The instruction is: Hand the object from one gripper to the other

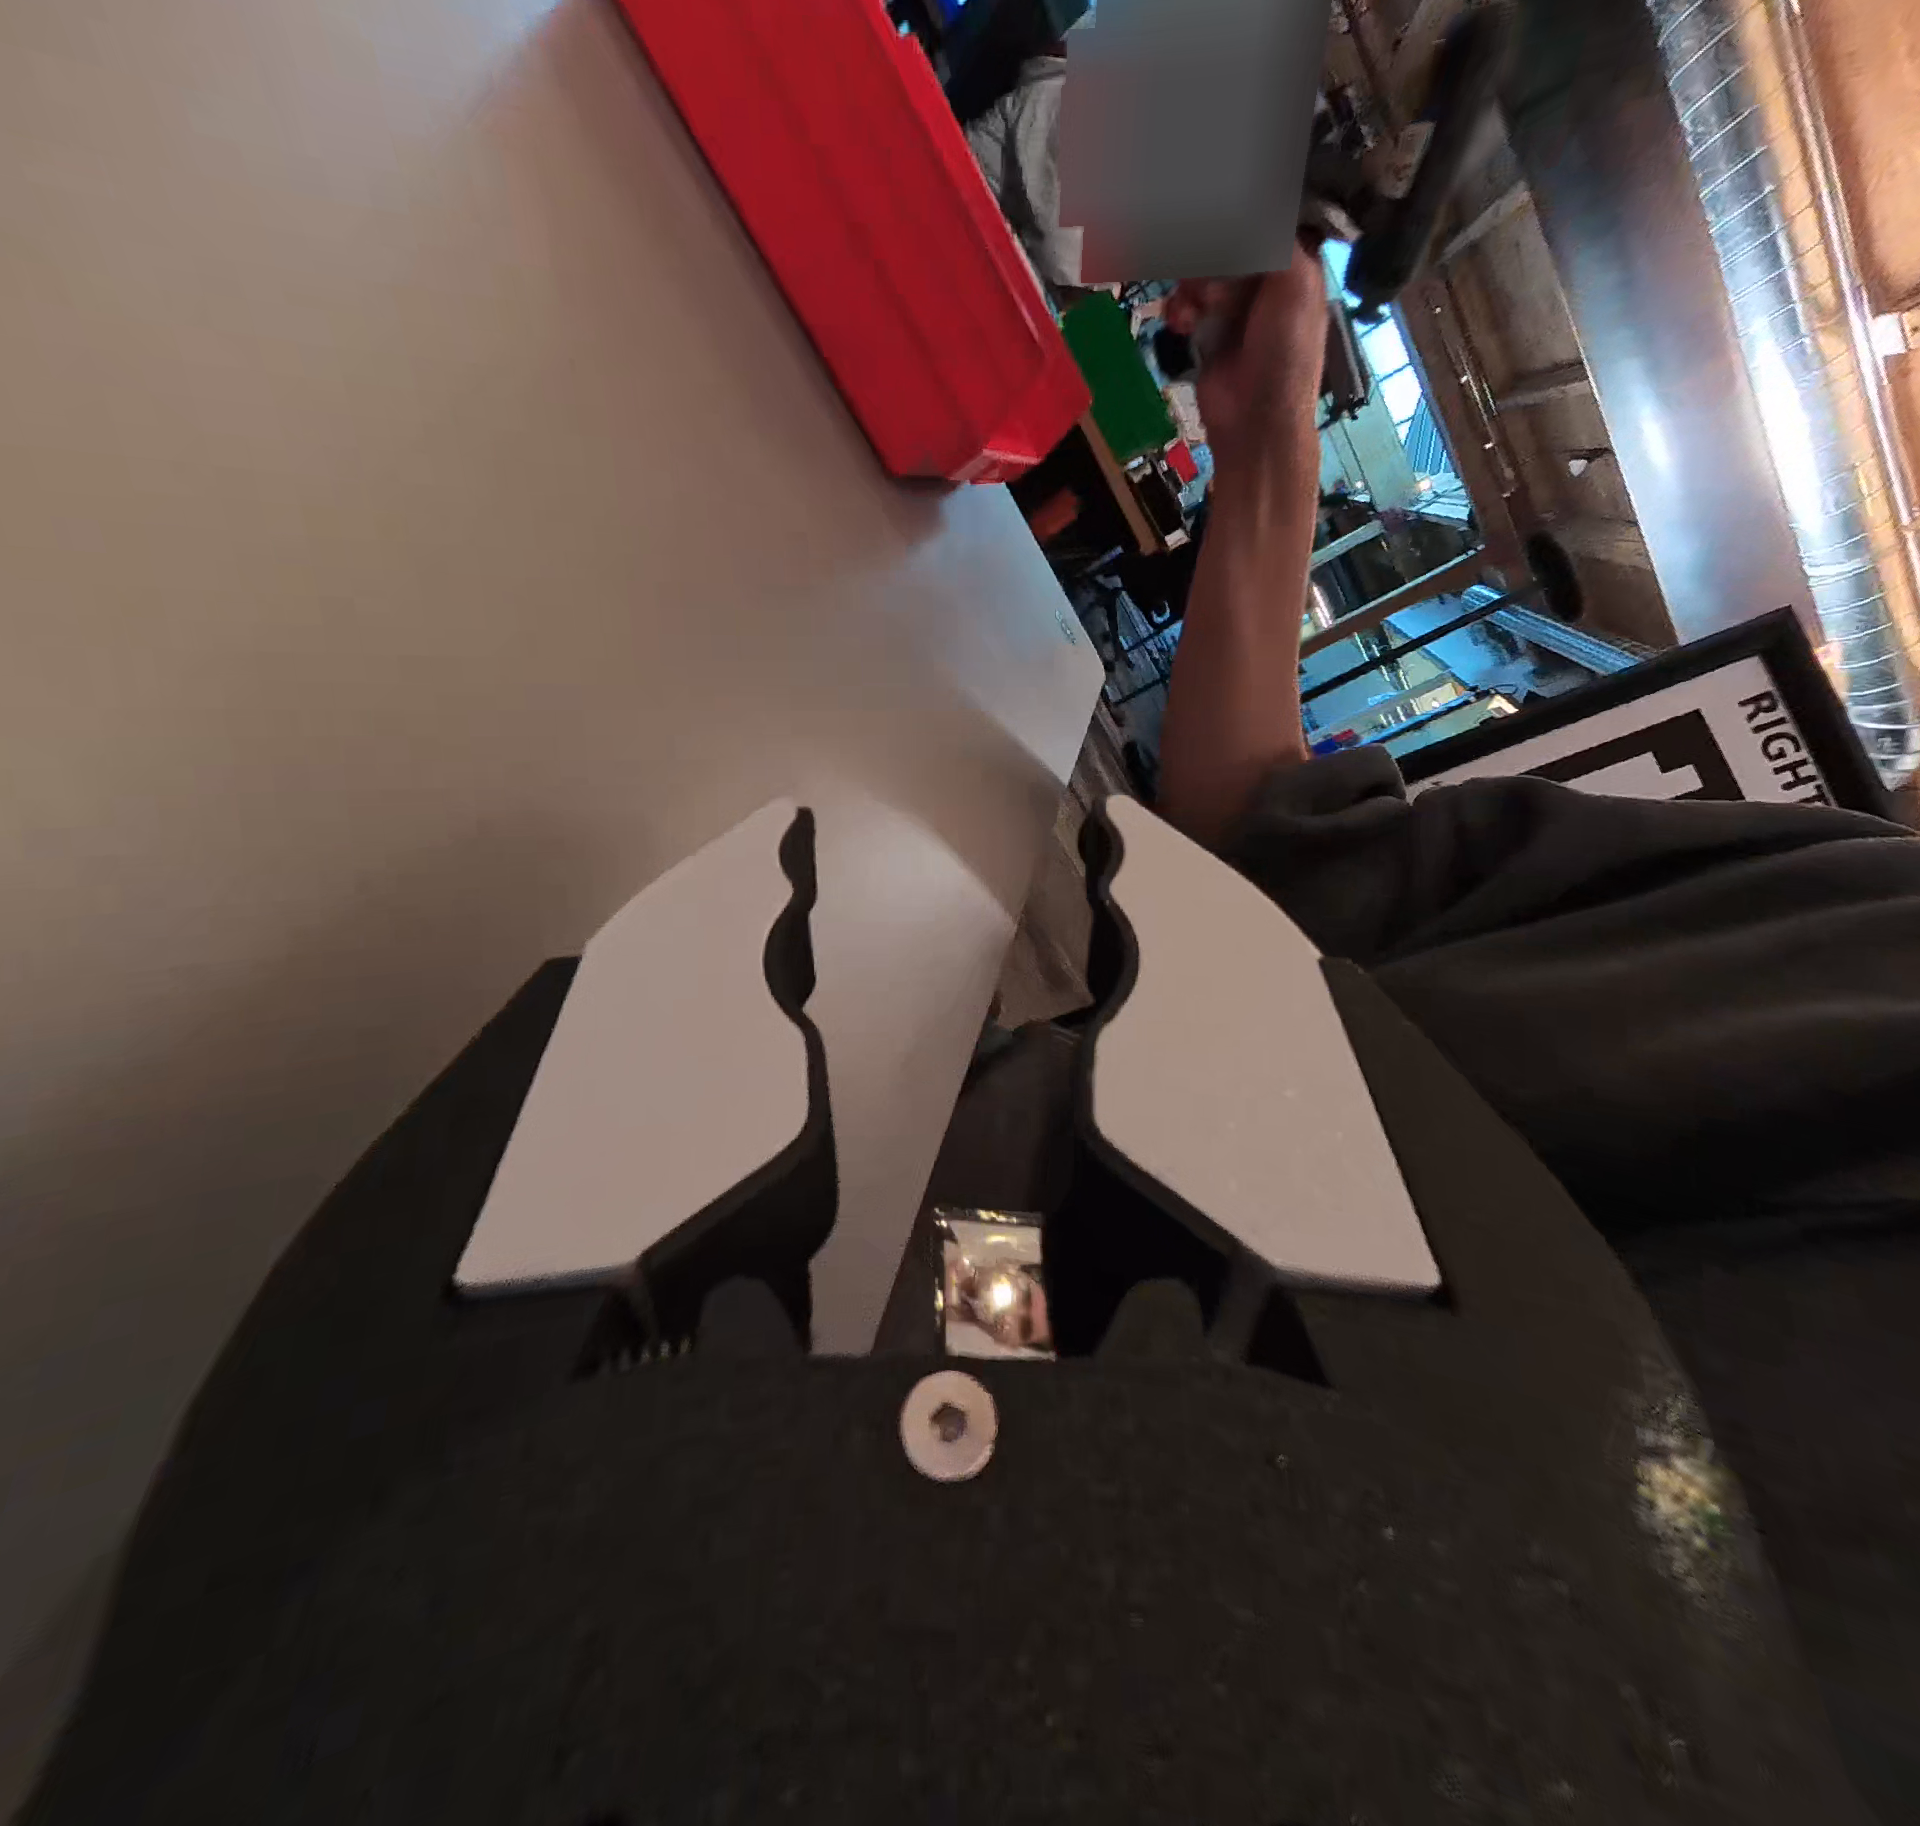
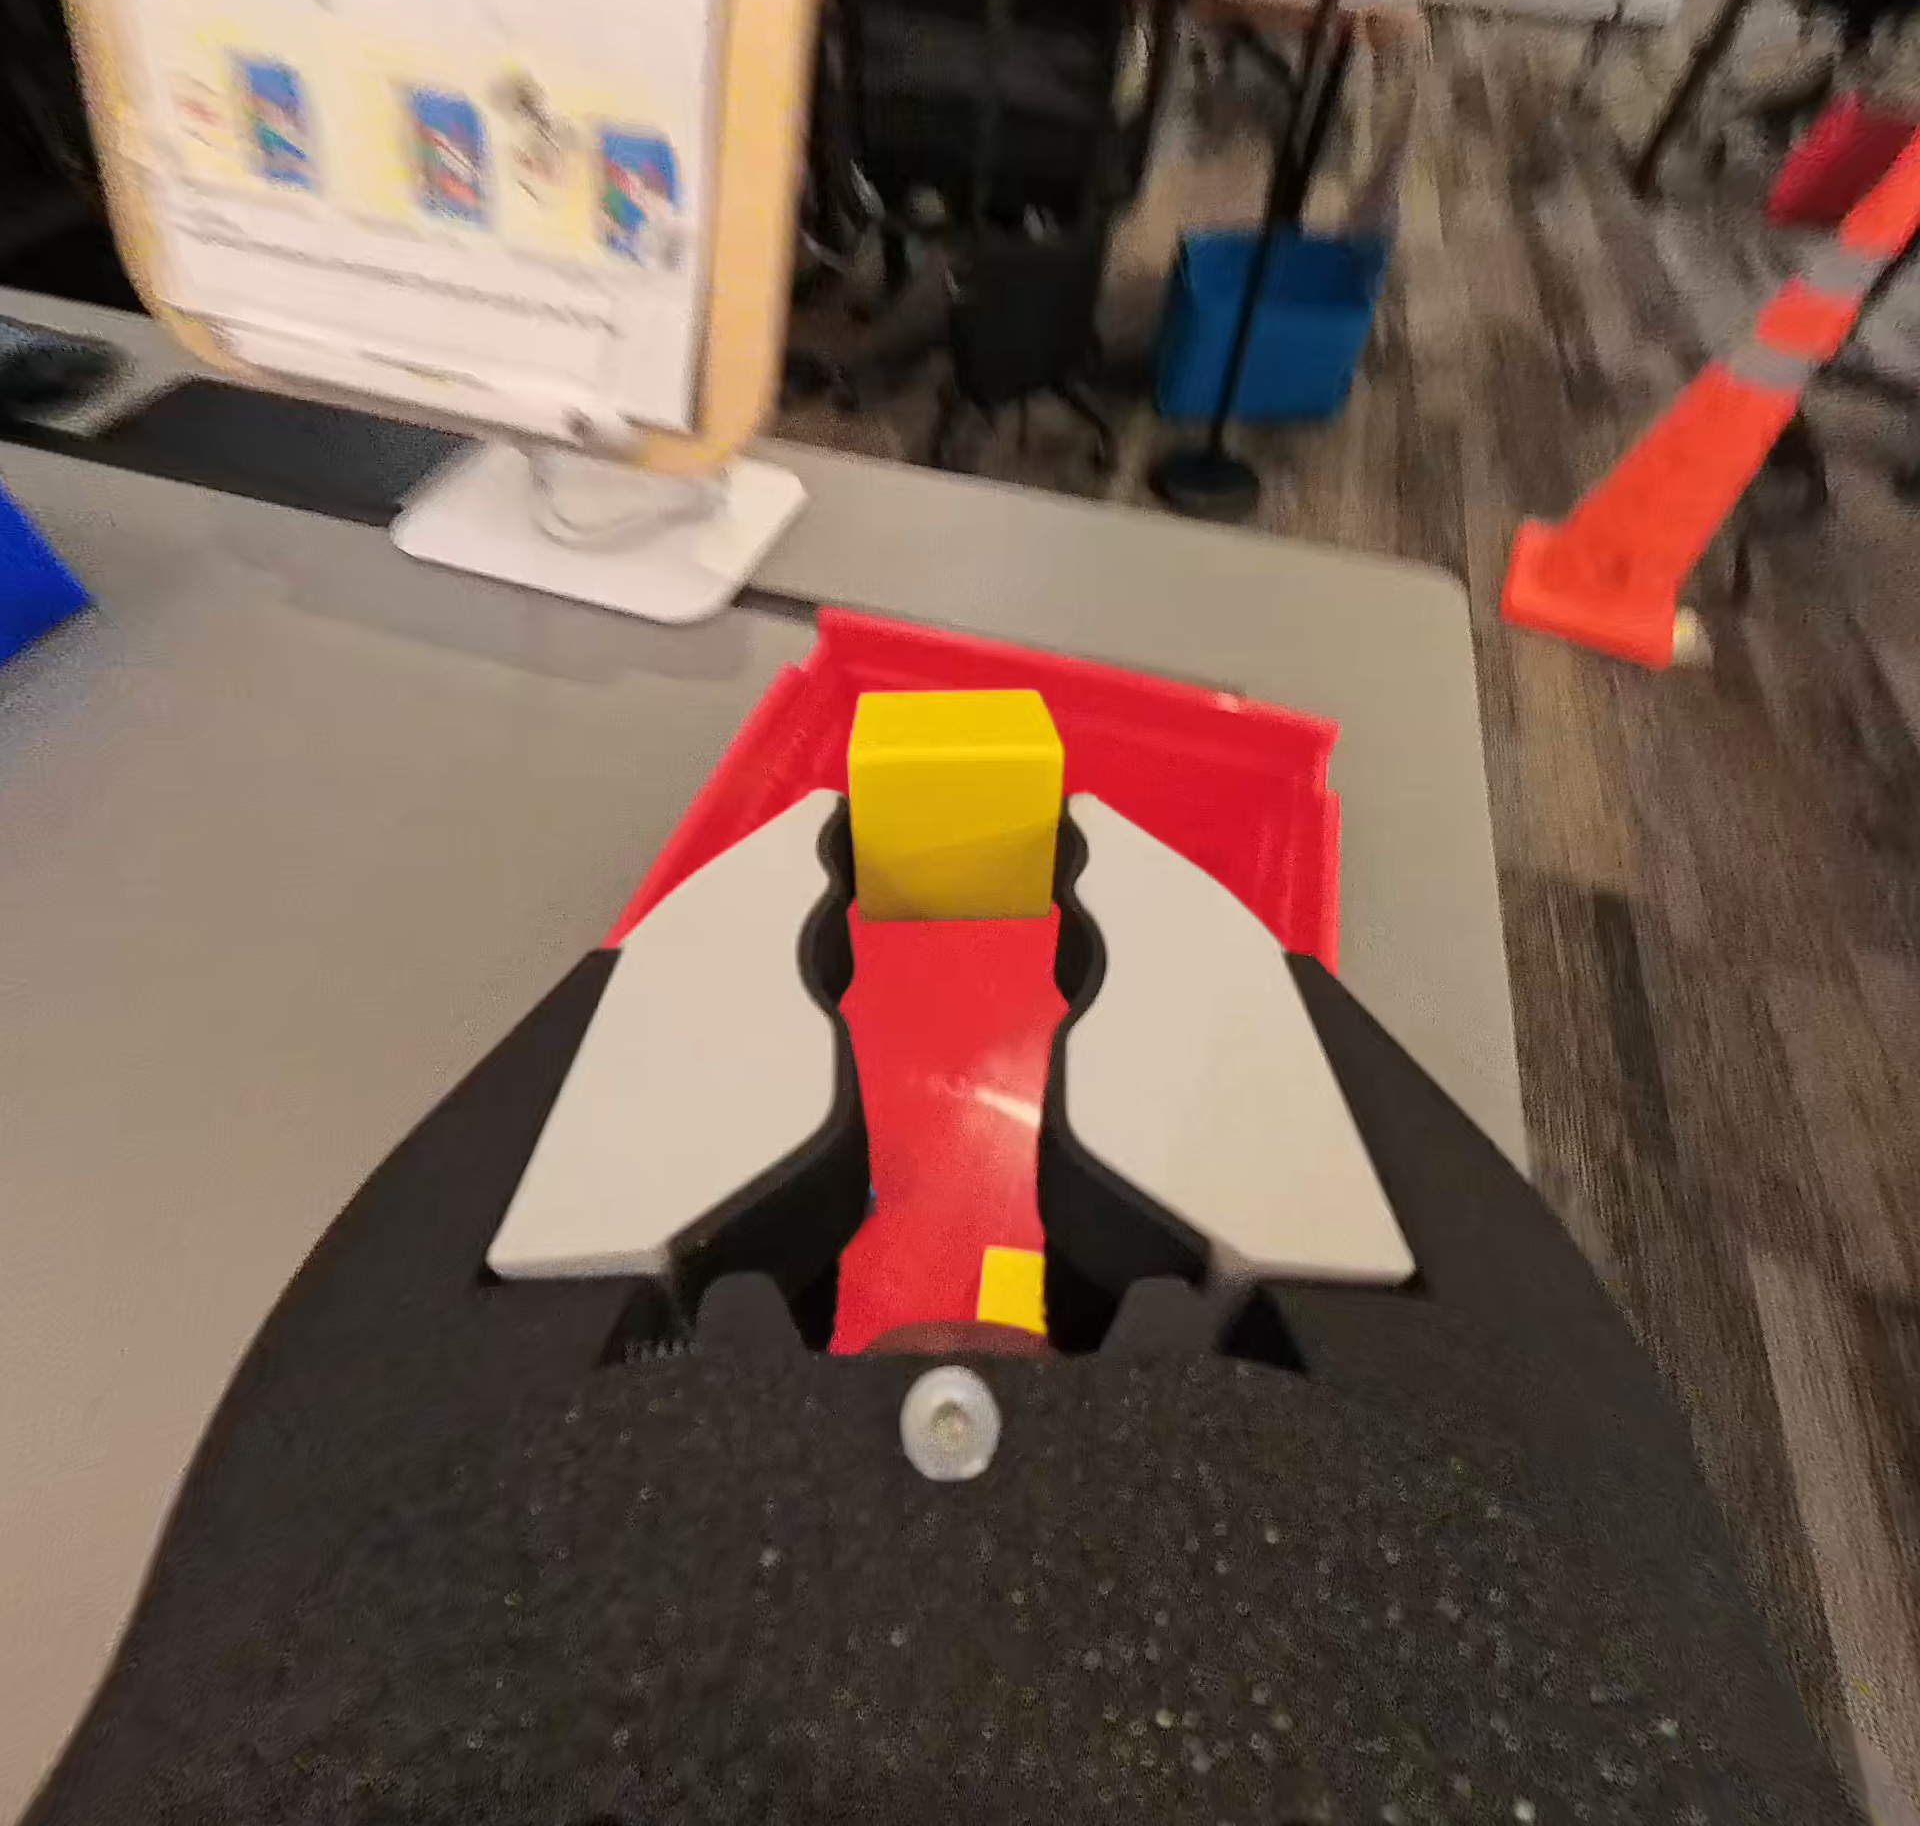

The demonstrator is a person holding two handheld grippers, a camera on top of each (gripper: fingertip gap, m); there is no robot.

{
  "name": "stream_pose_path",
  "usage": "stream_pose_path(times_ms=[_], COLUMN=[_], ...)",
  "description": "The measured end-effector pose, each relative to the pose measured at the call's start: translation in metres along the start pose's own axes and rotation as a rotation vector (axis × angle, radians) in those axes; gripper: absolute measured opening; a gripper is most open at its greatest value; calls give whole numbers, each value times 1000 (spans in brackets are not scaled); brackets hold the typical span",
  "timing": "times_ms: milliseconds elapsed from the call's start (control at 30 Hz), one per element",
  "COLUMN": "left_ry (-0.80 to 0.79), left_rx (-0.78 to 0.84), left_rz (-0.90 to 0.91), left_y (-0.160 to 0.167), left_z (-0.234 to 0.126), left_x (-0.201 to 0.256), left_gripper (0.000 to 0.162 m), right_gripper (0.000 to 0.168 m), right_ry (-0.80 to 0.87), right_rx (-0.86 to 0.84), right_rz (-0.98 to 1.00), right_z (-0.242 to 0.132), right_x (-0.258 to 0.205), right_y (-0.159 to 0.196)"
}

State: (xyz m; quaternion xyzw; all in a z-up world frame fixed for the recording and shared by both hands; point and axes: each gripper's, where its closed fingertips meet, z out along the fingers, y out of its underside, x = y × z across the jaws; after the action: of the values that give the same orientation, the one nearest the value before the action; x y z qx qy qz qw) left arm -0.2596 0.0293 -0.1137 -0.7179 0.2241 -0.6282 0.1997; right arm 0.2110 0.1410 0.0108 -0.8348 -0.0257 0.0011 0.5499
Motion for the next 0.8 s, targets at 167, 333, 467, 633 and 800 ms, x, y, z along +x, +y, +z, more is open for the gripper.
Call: stream_pose_path(times_ms=[167,333,467,633,800], left_ry=[93,144,71,82,91], left_rx=[45,89,73,50,16], left_rz=[8,-49,-2,-18,-17], left_y=[-13,-18,-14,-11,-6], left_z=[-2,-11,-15,-10,-5], left_x=[6,5,-1,-1,1], left_gripper=[45,45,45,45,45], right_gripper=[36,36,36,36,36], right_ry=[6,60,91,47,110], right_rx=[-296,-697,-959,-1097,-1083], right_rz=[93,49,6,-42,-98], right_z=[64,112,105,102,99], right_x=[-3,6,22,23,31], right_y=[57,122,156,179,172])
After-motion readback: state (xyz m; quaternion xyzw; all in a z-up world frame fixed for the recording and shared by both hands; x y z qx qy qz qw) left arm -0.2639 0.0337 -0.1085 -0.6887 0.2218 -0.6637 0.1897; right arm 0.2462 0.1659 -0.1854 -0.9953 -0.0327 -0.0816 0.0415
